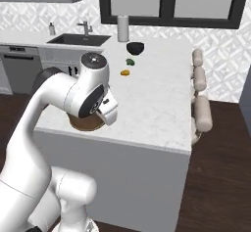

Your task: Open the cabinet, pick up the bread from the cabinet and place it in the basket. Then move the basket to the dining counter.

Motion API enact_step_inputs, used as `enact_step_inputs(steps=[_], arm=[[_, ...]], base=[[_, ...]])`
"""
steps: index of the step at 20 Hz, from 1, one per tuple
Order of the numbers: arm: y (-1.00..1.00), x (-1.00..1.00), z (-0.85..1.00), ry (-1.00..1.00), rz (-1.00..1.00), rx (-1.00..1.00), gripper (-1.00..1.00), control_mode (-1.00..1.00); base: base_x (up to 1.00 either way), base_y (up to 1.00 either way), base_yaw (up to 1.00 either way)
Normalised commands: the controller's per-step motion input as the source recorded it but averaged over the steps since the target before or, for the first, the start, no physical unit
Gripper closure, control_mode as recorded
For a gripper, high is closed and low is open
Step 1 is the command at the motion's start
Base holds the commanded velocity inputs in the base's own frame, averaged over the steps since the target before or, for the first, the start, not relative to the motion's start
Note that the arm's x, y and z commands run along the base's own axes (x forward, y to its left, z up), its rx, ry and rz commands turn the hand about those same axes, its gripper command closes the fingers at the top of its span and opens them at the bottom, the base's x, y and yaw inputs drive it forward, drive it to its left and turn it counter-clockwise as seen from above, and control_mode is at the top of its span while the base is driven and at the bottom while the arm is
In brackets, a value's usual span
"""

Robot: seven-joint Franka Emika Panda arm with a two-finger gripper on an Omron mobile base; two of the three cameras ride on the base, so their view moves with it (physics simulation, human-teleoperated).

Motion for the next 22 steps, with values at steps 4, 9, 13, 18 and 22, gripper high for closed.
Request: enact_step_inputs(steps=[4,9,13,18,22], arm=[[0.00,0.00,0.00,0.00,0.00,0.00,1.00,1.00],[0.00,0.00,0.00,0.00,0.00,0.00,1.00,1.00],[0.03,0.74,-0.22,0.00,-0.01,0.02,1.00,-1.00],[0.10,1.00,-0.48,0.00,0.00,0.00,1.00,-1.00],[0.00,1.00,-0.51,0.00,0.00,0.01,1.00,-1.00]], base=[[1.00,-1.00,-0.03],[0.73,-0.72,-0.05],[0.20,0.00,-0.03],[0.00,0.00,0.00],[0.00,0.00,0.00]])
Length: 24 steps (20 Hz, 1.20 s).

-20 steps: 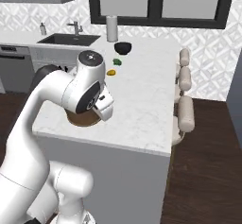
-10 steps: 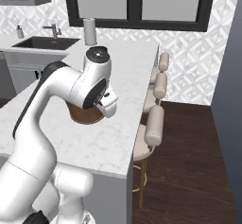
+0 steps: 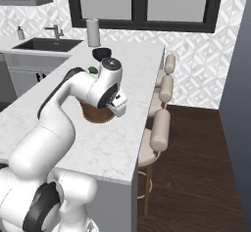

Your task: Open the cabinet, pick up the bread from the cabinet and place it in the basket. Then move the basket to the dining counter.

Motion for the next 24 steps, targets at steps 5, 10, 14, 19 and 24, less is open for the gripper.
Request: enact_step_inputs(steps=[5,10,14,19,24], arm=[[-0.01,0.99,-0.71,0.00,0.00,0.02,1.00,-1.00],[-0.06,0.83,-0.73,0.00,0.00,0.00,1.00,-1.00],[-0.08,0.75,-0.57,0.01,0.00,0.00,1.00,-1.00],[-0.02,0.62,-0.36,0.13,0.00,0.02,1.00,-1.00],[0.00,0.40,-0.39,0.03,0.00,0.00,1.00,-1.00]], base=[[0.00,0.00,0.00],[0.00,0.00,0.00],[0.00,0.00,0.00],[0.00,0.00,0.00],[0.00,0.00,0.00]])
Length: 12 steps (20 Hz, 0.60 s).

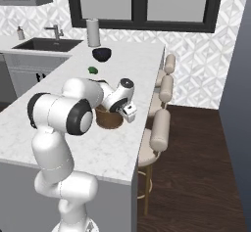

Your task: Open the cabinet, pick up the bread from the cabinet and place it in the basket. Then move the basket to the dining counter.

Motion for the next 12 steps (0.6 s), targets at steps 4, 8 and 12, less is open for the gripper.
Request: enact_step_inputs(steps=[4,8,12], arm=[[0.00,0.29,-0.48,0.00,0.00,0.00,1.00,-1.00],[0.00,0.03,-0.16,0.00,0.00,0.00,-1.00,-1.00],[0.00,0.00,0.00,0.00,0.00,0.00,-1.00,-1.00]], base=[[0.00,0.00,0.00],[0.00,0.00,0.00],[0.00,0.00,0.00]])
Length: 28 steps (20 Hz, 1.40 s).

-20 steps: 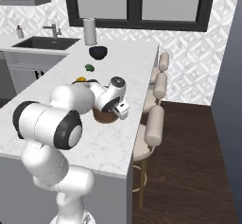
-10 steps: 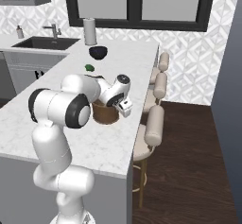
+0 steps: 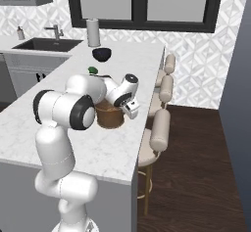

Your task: Open the cabinet, pick up the bread from the cabinet and place it in the basket. Then move the basket to the dining counter.

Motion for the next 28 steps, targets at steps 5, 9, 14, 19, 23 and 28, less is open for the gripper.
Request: enact_step_inputs(steps=[5,9,14,19,23,28], arm=[[0.00,-0.01,0.29,-0.04,0.03,0.00,-1.00,-1.00],[0.00,-0.39,0.93,-0.08,0.08,0.00,-1.00,-1.00],[0.24,-0.88,0.62,-0.15,0.04,-0.05,-1.00,-1.00],[0.85,-1.00,0.26,-0.17,0.04,-0.24,-1.00,-1.00],[0.54,-1.00,0.36,-0.04,0.01,-0.20,-1.00,-1.00],[0.06,-1.00,0.50,0.00,0.00,-0.09,-1.00,-1.00]], base=[[0.00,0.00,0.00],[0.00,0.00,0.00],[0.00,0.00,0.00],[0.00,0.00,0.00],[0.00,0.00,0.00],[0.00,0.00,0.00]])
